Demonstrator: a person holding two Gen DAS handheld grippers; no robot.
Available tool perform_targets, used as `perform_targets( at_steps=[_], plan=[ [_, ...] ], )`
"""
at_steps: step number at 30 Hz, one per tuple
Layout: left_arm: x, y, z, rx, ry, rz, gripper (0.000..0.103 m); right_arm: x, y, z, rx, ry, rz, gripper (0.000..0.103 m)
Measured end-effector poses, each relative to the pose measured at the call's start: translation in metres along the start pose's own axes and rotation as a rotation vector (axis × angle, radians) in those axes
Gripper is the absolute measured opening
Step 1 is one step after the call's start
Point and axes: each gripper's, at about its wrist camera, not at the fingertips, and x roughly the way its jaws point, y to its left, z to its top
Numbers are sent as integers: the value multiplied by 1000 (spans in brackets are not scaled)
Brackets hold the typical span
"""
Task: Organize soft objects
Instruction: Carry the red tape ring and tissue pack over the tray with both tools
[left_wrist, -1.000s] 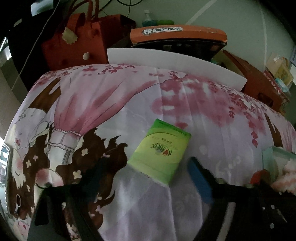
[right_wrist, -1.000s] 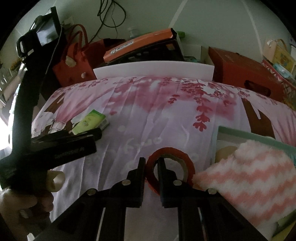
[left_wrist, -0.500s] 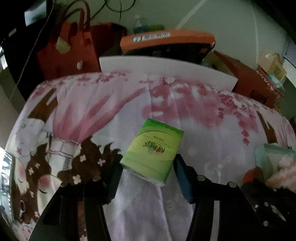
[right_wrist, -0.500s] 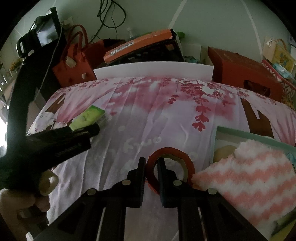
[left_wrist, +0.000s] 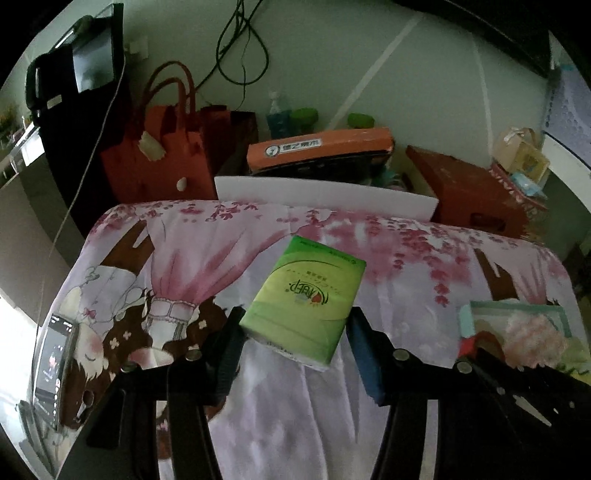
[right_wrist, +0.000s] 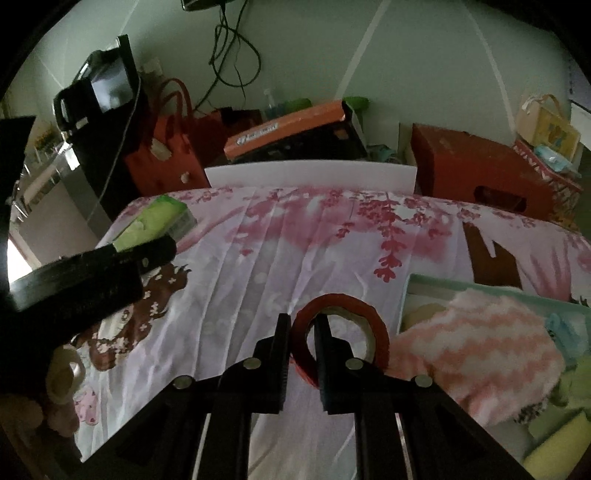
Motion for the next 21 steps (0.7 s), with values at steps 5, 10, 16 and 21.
perform_targets(
  at_steps=[5, 10, 16, 21],
  plan=[
    [-24, -10, -6, 13, -23, -5, 57, -22, -1, -4, -3, -26, 5, 14],
    [-44, -14, -11, 22, -40, 15, 57, -41, -1, -7, -14, -54, 11, 14],
    [-63, -18, -20, 44, -57, 34, 57, -70, 0, -6, -11, -103, 33, 14],
    [-79, -25, -28, 60, -78, 31, 57, -91, -6, -13, -6, -128, 17, 14]
  ],
)
